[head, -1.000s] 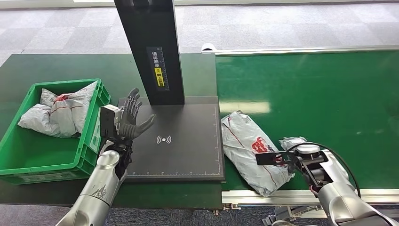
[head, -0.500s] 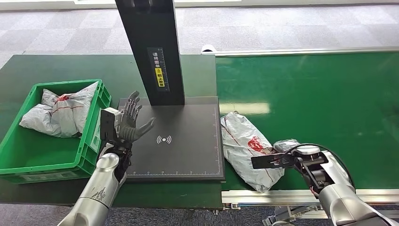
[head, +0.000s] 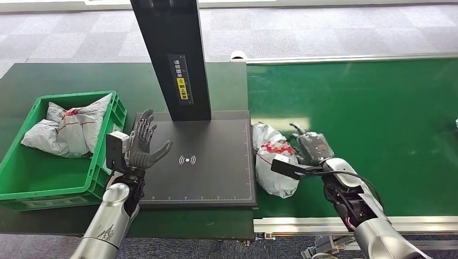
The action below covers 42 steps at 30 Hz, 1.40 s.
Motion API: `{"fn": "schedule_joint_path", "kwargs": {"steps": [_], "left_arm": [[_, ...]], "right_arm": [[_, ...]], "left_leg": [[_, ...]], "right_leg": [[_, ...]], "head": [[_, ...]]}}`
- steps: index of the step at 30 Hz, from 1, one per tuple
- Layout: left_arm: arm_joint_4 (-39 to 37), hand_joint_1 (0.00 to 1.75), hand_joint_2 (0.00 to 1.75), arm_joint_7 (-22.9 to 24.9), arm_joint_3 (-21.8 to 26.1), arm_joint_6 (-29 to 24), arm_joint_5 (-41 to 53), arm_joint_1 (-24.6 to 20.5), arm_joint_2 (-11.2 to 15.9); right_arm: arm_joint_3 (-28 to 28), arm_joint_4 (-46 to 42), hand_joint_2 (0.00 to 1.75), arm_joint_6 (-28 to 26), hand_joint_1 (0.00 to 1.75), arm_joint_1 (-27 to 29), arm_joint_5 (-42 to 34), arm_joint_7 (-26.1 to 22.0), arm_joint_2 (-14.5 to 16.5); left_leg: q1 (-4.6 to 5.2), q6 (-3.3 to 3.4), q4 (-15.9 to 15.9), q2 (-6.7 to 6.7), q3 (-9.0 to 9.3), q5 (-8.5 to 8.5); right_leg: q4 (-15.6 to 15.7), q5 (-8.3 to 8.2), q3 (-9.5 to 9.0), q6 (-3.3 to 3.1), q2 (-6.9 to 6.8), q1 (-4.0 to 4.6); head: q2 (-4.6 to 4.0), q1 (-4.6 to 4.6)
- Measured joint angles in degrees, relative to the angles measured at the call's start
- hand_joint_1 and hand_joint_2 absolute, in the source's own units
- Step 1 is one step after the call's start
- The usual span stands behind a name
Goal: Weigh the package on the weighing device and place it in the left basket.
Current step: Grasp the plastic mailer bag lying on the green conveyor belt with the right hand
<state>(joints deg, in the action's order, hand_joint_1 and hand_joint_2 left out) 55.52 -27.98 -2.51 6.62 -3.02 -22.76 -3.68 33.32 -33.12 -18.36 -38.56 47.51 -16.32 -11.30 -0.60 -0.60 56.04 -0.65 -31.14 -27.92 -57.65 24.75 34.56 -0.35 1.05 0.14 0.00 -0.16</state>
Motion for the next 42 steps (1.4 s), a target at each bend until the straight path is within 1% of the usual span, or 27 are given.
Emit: {"fn": "schedule_joint_path", "kwargs": {"steps": [2, 5, 9, 11, 16, 17, 19, 20, 21, 22, 24, 25, 26, 27, 28, 31, 32, 35, 37, 39, 42], "left_arm": [[0.03, 0.00, 1.75, -0.49, 0.00, 0.13, -0.24, 0.05, 0.02], [-0.43, 0.00, 1.75, -1.44, 0.00, 0.16, -0.48, -0.17, 0.13], [-1.11, 0.00, 1.75, -2.07, -0.02, 0.16, -0.63, -0.67, 0.20], [-1.33, 0.00, 1.75, -2.11, -0.04, 0.14, -0.77, -0.86, 0.22], [-1.61, 0.00, 1.75, -2.38, -0.04, -0.07, -1.43, -1.07, 0.48], [-1.67, 0.00, 1.75, -2.41, -0.03, -0.11, -1.56, -1.13, 0.56], [-1.83, 0.00, 1.75, -2.44, -0.03, -0.20, -1.69, -1.25, 0.69], [-1.90, 0.00, 1.75, -2.46, -0.03, -0.24, -1.74, -1.27, 0.76], [-1.92, 0.00, 1.75, -2.50, -0.03, -0.26, -1.83, -1.26, 0.86], [-1.94, 0.00, 1.75, -2.56, -0.03, -0.17, -1.90, -1.24, 0.98], [-2.16, 0.00, 1.75, -2.78, -0.05, 0.41, -1.88, -1.33, 1.24], [-2.38, 0.00, 1.75, -2.91, -0.07, 0.79, -1.77, -1.44, 1.31], [-2.64, 0.00, 1.75, -3.02, -0.10, 1.09, -1.64, -1.57, 1.35], [-2.91, 0.00, 1.75, -3.09, -0.13, 1.26, -1.54, -1.69, 1.36], [-3.15, 0.00, 1.75, -3.12, -0.15, 1.33, -1.51, -1.79, 1.37], [-3.78, 0.00, 1.75, -3.12, -0.18, 1.35, -1.47, -2.01, 1.40], [-3.96, 0.00, 1.75, -3.11, -0.19, 1.33, -1.39, -2.08, 1.40], [-4.33, 0.00, 1.75, -2.92, -0.23, 1.18, -0.80, -2.28, 1.24], [-4.41, 0.00, 1.75, -2.61, -0.25, 0.99, -0.44, -2.36, 1.00], [-4.52, 0.00, 1.75, -2.16, -0.25, 0.71, -0.25, -2.49, 0.71], [-4.76, 0.00, 1.75, -1.54, -0.27, 0.40, 0.12, -2.85, 0.22]], "right_arm": [[-2.61, -5.70, 1.75, -3.62, 0.00, 0.12, -6.50, -2.57, 0.49], [-5.97, -12.79, 1.75, -7.04, 0.01, 0.74, -10.82, -5.86, 1.22], [-8.16, -17.44, 1.75, -13.67, 1.75, 2.53, -12.24, -11.17, 2.59], [-8.60, -18.67, 1.75, -15.70, 1.75, 3.23, -13.28, -13.07, 3.14], [-9.89, -21.81, 1.75, -18.26, 1.75, 4.13, -18.54, -16.74, 4.00], [-10.24, -22.70, 1.75, -18.66, 1.72, 4.21, -19.63, -17.27, 4.11], [-10.87, -24.36, 1.75, -18.42, 0.85, 4.26, -21.04, -17.01, 4.28], [-11.06, -24.99, 1.75, -17.01, 0.41, 4.19, -21.21, -15.44, 4.32], [-11.02, -25.29, 1.75, -13.82, 0.00, 3.99, -20.85, -12.09, 4.29], [-10.65, -24.96, 1.75, -8.19, 0.00, 3.45, -19.92, -7.11, 4.14], [-8.85, -21.90, 1.75, 7.65, 0.00, 1.34, -16.87, 3.14, 3.54], [-7.57, -19.39, 1.75, 15.59, 0.00, 0.16, -15.35, 6.25, 3.17], [-6.32, -16.80, 1.75, 21.67, 0.00, -0.71, -14.23, 7.61, 2.89], [-5.19, -14.42, 1.75, 25.32, 0.00, -1.21, -13.50, 8.00, 2.74], [-4.29, -12.49, 1.75, 26.64, 0.00, -1.49, -13.15, 7.98, 2.68], [-2.39, -8.00, 1.75, 24.57, 0.00, -2.71, -12.25, 8.17, 2.70], [-1.71, -6.63, 1.75, 24.64, 0.00, -3.36, -11.18, 8.82, 2.70], [1.70, -2.32, 1.75, 28.59, 0.00, -5.02, -5.40, 11.96, 2.86], [4.55, 0.71, 1.75, 31.71, 0.00, -5.50, -2.50, 13.13, 3.37], [7.28, 3.55, 1.75, 34.72, 0.00, -5.86, -0.65, 13.60, 4.16], [10.54, 6.49, 1.75, 38.33, 0.00, -6.08, 0.86, 12.82, 5.09]], "left_leg": [[0.00, 0.00, 0.00, -0.05, 0.00, 0.01], [0.01, 0.00, 0.00, -0.07, -0.02, 0.02], [0.04, 0.01, 0.01, -0.04, -0.02, 0.00], [0.04, 0.01, 0.01, -0.04, -0.02, -0.01], [0.04, 0.01, 0.01, -0.04, -0.03, -0.01], [0.03, 0.01, 0.01, -0.04, -0.02, 0.00], [0.03, 0.01, 0.00, -0.04, -0.02, 0.00], [0.03, 0.01, 0.00, -0.04, -0.02, 0.00], [0.03, 0.01, -0.01, -0.03, -0.03, 0.00], [0.03, 0.01, -0.01, -0.01, -0.03, 0.00], [0.03, 0.01, -0.01, 0.01, 0.00, 0.01], [0.03, 0.02, 0.00, -0.02, 0.01, 0.02], [0.04, 0.04, 0.01, -0.10, 0.00, 0.05], [0.04, 0.05, 0.02, -0.20, -0.05, 0.08], [0.04, 0.07, 0.02, -0.27, -0.10, 0.11], [0.04, 0.07, 0.02, -0.32, -0.17, 0.12], [0.04, 0.07, 0.02, -0.29, -0.16, 0.11], [0.04, 0.07, 0.01, -0.22, -0.16, 0.10], [0.04, 0.07, 0.01, -0.23, -0.18, 0.10], [0.03, 0.07, 0.01, -0.23, -0.18, 0.10], [0.03, 0.07, 0.01, -0.24, -0.17, 0.11]], "right_leg": [[0.00, 0.01, 0.00, 0.00, -0.04, 0.00], [0.00, 0.01, -0.01, -0.01, -0.07, 0.00], [0.00, 0.01, 0.00, 0.00, -0.05, -0.04], [0.00, 0.01, 0.00, 0.00, -0.06, -0.04], [0.00, 0.01, 0.01, 0.00, -0.06, -0.03], [0.00, 0.01, 0.01, 0.00, -0.06, -0.03], [0.00, 0.01, 0.00, 0.00, -0.06, -0.03], [0.00, 0.01, 0.00, 0.00, -0.05, -0.03], [0.00, 0.01, 0.00, -0.01, -0.05, -0.03], [0.00, 0.01, 0.00, -0.01, -0.03, -0.03], [0.00, 0.00, -0.01, -0.01, -0.01, -0.03], [0.00, -0.01, -0.02, -0.01, -0.04, -0.03], [0.00, -0.01, -0.02, 0.00, -0.11, -0.03], [0.00, -0.02, -0.02, 0.00, -0.19, -0.03], [0.00, -0.02, -0.01, 0.01, -0.26, -0.03], [0.00, -0.02, 0.03, 0.01, -0.32, -0.03], [0.00, -0.02, 0.04, 0.01, -0.30, -0.03], [0.00, -0.01, 0.07, 0.01, -0.24, -0.03], [0.00, -0.01, 0.07, 0.01, -0.25, -0.03], [0.00, -0.02, 0.08, 0.01, -0.26, -0.03], [0.00, -0.02, 0.08, 0.01, -0.26, -0.03]], "head": [[0.00, 0.00], [-0.01, 0.02], [0.00, 0.02], [0.00, 0.02], [-0.01, 0.01], [-0.01, 0.01], [0.00, 0.01], [0.00, 0.01], [0.00, 0.01], [0.00, 0.01], [0.00, 0.01], [0.00, 0.02], [0.00, 0.02], [0.00, 0.03], [-0.01, 0.02], [-0.01, 0.01], [0.00, 0.01], [0.00, 0.01], [0.00, 0.02], [-0.01, 0.01], [0.00, 0.01]]}}
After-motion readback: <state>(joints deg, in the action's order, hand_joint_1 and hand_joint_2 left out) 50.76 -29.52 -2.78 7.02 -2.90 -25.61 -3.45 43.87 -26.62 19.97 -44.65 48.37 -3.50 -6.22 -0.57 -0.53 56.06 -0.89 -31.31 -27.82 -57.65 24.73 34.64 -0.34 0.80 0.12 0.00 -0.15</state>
